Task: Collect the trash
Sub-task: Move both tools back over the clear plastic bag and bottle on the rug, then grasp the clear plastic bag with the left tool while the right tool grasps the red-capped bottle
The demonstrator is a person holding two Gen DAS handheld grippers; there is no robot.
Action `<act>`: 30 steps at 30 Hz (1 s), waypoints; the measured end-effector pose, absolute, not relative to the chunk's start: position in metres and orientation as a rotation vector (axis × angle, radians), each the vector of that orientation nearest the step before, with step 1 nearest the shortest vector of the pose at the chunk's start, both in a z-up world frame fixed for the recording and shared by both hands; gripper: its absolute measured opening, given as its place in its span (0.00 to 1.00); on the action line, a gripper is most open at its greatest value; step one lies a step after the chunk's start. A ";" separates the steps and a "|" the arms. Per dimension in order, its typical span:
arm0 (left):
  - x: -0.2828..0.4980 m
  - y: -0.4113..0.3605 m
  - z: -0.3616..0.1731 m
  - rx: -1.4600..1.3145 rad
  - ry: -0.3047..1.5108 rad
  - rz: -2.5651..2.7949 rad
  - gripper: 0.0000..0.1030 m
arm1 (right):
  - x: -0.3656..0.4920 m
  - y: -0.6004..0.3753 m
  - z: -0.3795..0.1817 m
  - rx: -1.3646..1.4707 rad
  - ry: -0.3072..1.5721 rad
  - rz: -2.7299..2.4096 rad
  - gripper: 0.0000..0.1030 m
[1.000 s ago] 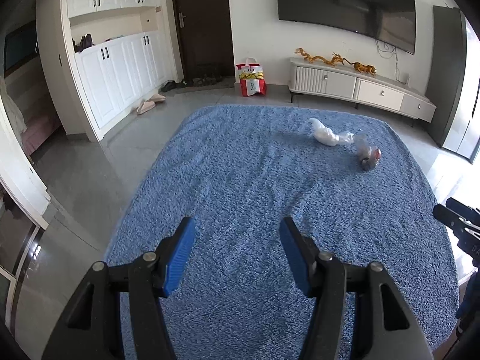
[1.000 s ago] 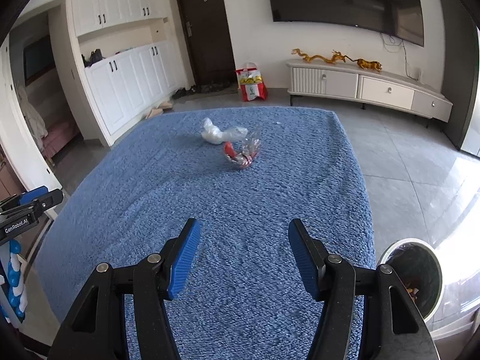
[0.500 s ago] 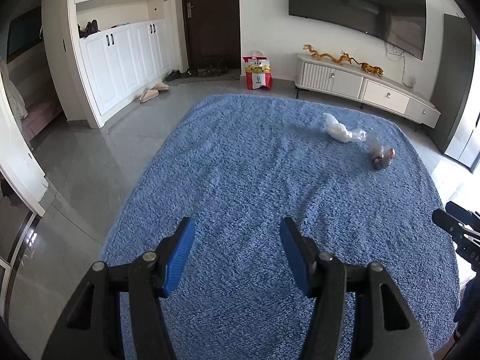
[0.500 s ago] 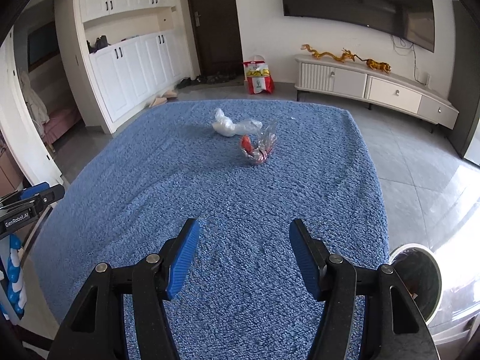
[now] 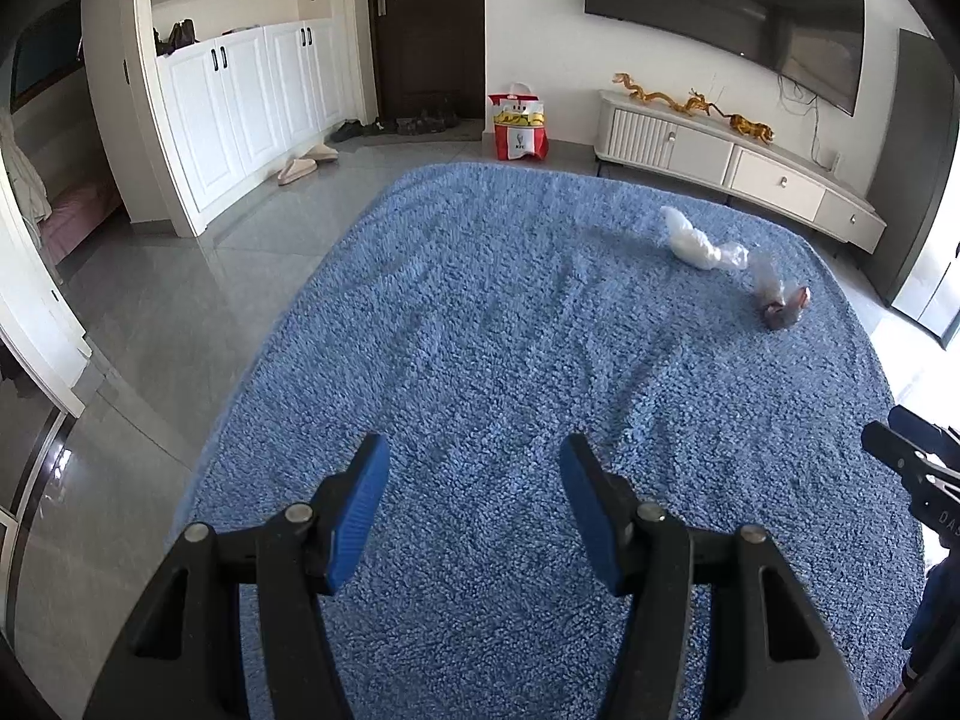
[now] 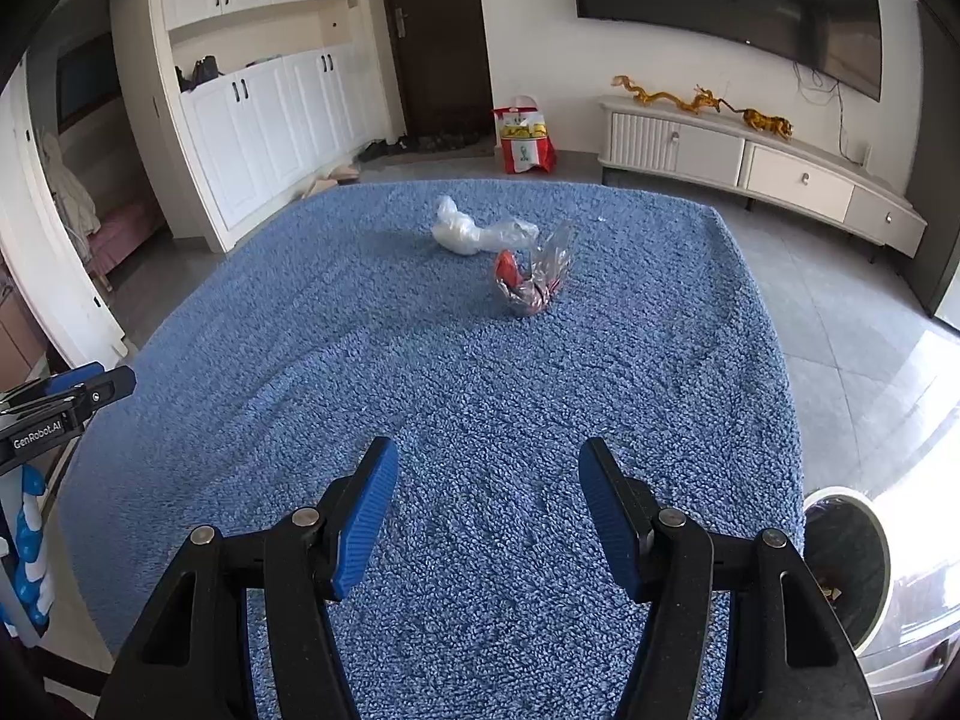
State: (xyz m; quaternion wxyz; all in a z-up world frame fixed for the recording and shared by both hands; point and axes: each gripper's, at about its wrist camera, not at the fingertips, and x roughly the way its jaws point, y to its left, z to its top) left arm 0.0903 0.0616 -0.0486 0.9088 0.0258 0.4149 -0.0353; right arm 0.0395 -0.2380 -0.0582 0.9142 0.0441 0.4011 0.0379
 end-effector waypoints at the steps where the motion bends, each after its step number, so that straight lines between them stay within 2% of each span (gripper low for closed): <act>1: 0.092 0.061 -0.050 0.054 0.860 -0.073 0.56 | 0.040 -0.238 -0.060 0.091 0.828 0.079 0.60; 6: 0.101 0.060 -0.058 0.040 0.883 -0.098 0.56 | 0.047 -0.238 -0.066 0.096 0.839 0.082 0.60; 9: 0.108 0.059 -0.062 0.017 0.894 -0.143 0.66 | 0.053 -0.241 -0.071 0.100 0.848 0.086 0.60; 15: 0.142 0.046 -0.061 -0.051 0.907 -0.281 0.67 | 0.078 -0.241 -0.072 0.099 0.831 0.104 0.61; 18: 0.169 0.032 -0.055 -0.090 0.907 -0.350 0.67 | 0.095 -0.243 -0.069 0.105 0.803 0.109 0.64; 23: 0.224 -0.010 -0.051 -0.115 0.907 -0.432 0.67 | 0.132 -0.249 -0.071 0.141 0.773 0.121 0.65; 30: 0.306 -0.082 -0.073 -0.112 1.000 -0.481 0.67 | 0.170 -0.259 -0.082 0.198 0.781 0.147 0.64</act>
